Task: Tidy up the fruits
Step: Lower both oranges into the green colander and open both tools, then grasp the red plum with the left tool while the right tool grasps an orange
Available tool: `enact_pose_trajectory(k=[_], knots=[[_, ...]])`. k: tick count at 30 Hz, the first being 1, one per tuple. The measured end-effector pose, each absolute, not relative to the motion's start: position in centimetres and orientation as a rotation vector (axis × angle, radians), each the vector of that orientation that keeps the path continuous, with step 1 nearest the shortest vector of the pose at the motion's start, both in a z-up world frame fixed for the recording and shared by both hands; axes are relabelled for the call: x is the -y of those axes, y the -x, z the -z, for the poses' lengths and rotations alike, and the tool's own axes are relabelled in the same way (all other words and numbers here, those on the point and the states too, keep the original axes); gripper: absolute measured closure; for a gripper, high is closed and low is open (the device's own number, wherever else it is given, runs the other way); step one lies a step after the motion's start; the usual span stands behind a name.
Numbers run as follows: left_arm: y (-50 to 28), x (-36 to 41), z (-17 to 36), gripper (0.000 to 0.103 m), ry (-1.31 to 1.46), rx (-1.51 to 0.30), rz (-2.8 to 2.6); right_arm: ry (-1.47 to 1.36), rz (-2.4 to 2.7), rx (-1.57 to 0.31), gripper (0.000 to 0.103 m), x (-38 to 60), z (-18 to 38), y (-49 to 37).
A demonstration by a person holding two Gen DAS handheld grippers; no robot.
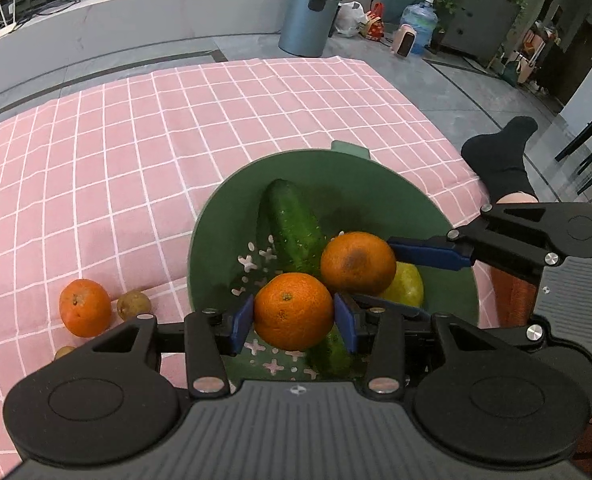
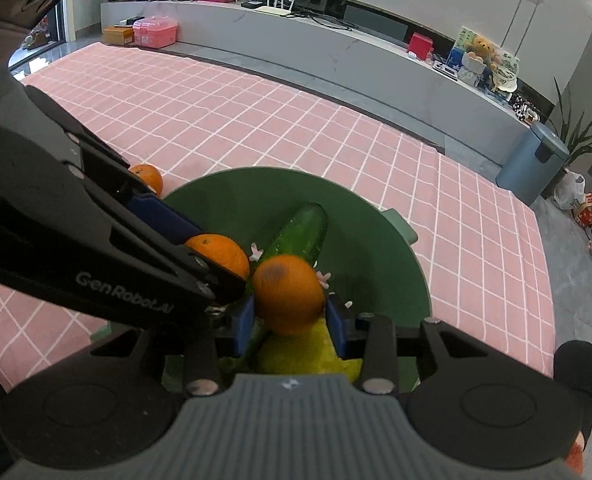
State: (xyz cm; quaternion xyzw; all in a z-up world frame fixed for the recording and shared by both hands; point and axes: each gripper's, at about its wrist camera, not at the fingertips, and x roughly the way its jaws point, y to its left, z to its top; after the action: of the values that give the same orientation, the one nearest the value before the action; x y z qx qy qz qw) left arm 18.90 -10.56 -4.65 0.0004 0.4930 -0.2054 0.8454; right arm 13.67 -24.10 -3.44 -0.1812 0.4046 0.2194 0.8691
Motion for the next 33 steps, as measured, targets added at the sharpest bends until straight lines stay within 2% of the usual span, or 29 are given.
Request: enact_pose_trajectory(k=[4, 6, 10, 17, 33], knots=[[-18.4, 10.5, 4.2, 0.052, -0.006, -1.01, 0.438, 0.39, -0.45, -0.846, 0.06, 23.9, 3.4, -13.5], [-18.1, 10.4, 3.6, 0.048, -0.005, -0.986, 0.443, 0.391, -0.443, -0.844, 0.059, 23.8, 3.3, -13.5], [-17.5, 10.3, 2.3, 0.044, 0.012, -0.95, 0.454, 0.389, -0.432, -0.826, 0.044, 23.8, 2.6, -13.0], [-15.4, 9.8, -0.2, 0.042, -0.019, -0.876, 0.435, 0.406, -0.398, -0.762, 0.031, 23.3, 0.9, -10.3], [-9.5, 3.5, -2.4, 0.042, -0.098, -0.8, 0.365, 0.249, -0.419, -0.654, 0.029, 19.2, -1.4, -3.9]])
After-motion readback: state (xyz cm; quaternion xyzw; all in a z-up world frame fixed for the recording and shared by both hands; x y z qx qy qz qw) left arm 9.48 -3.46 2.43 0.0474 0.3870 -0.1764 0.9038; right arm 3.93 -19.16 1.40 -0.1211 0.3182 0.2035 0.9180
